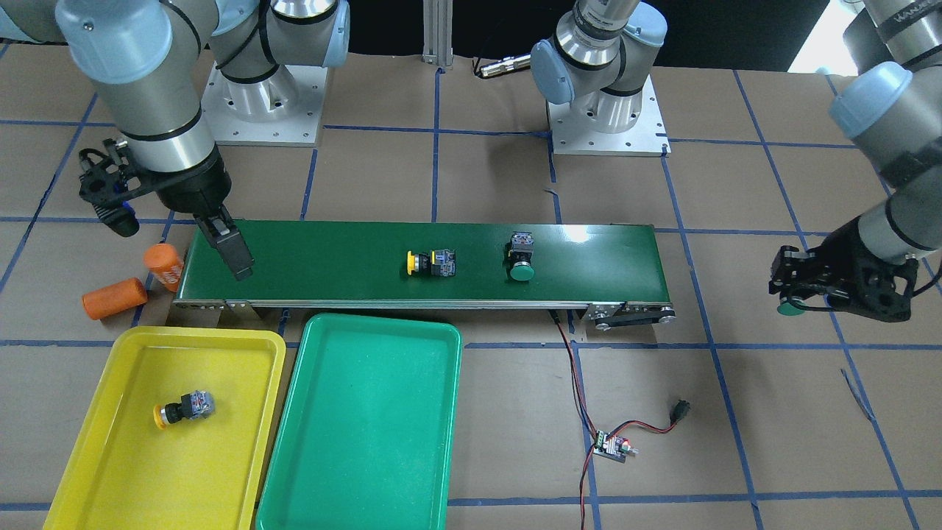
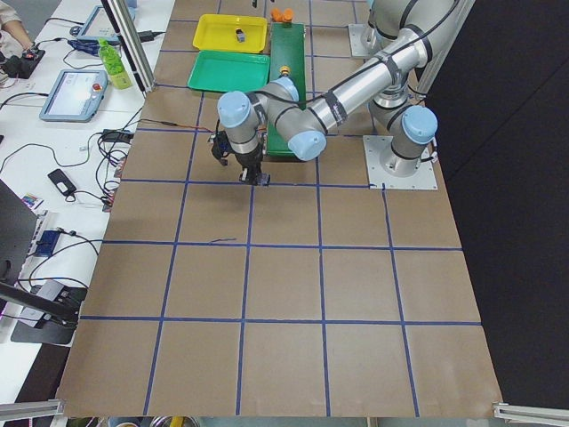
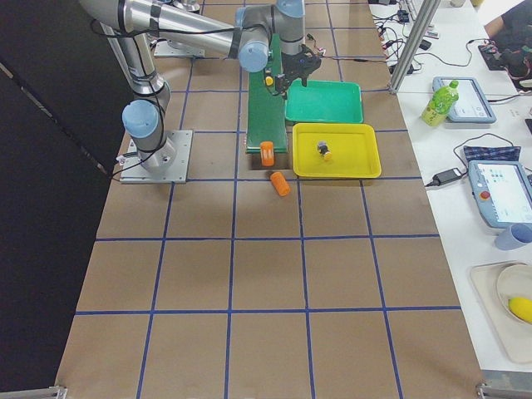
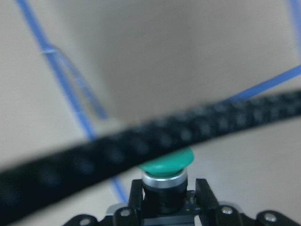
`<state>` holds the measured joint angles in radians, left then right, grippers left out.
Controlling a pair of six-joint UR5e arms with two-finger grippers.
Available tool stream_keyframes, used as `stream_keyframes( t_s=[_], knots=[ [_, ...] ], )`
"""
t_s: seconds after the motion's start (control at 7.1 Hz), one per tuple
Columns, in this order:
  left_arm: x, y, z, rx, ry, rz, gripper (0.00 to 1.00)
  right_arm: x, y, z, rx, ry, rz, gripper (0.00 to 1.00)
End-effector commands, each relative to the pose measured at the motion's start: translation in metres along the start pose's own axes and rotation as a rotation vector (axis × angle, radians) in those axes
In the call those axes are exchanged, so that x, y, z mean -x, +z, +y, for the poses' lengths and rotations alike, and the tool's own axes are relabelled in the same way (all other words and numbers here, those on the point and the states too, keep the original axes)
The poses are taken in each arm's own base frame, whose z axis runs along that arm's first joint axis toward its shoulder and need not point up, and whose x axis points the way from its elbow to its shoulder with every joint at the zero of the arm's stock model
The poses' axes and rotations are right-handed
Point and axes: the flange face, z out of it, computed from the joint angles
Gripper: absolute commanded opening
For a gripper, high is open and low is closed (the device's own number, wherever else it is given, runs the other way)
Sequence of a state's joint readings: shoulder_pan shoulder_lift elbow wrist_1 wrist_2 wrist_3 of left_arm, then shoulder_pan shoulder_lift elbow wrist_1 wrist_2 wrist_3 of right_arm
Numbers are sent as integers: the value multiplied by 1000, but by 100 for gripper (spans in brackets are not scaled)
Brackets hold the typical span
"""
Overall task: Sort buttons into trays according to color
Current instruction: 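Set the green button on the belt while the right returns to the belt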
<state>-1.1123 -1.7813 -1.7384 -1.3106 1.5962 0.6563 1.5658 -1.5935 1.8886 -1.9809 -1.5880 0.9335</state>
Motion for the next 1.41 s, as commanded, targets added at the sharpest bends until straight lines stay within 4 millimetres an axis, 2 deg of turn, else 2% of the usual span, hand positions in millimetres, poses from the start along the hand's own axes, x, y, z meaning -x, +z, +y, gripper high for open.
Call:
stream_keyframes(
  t_s=[0.0,0.14,0.42,0.56,0.7,0.84,0.99,1.13,1.27],
  knots=[
    [-113,26,6,37,-181,24,0,-4,7,62,22,13,7,100],
    [-144,42,16,64,-274,24,0,1,27,60,38,38,46,100],
    [-203,71,22,55,-384,-5,0,6,42,66,86,54,57,100],
    [-225,84,25,44,-411,-15,0,10,49,67,119,80,56,100],
    [-234,98,26,42,-399,-16,3,13,64,69,147,150,84,100],
    [-237,108,31,64,-398,-15,12,23,86,76,229,162,87,100],
    [-237,108,32,64,-395,-17,78,33,90,86,218,158,57,100],
    [-236,100,32,46,-378,-16,100,35,90,90,216,157,50,100],
    [-237,91,31,25,-365,-21,100,35,91,91,217,219,59,100]
  ],
)
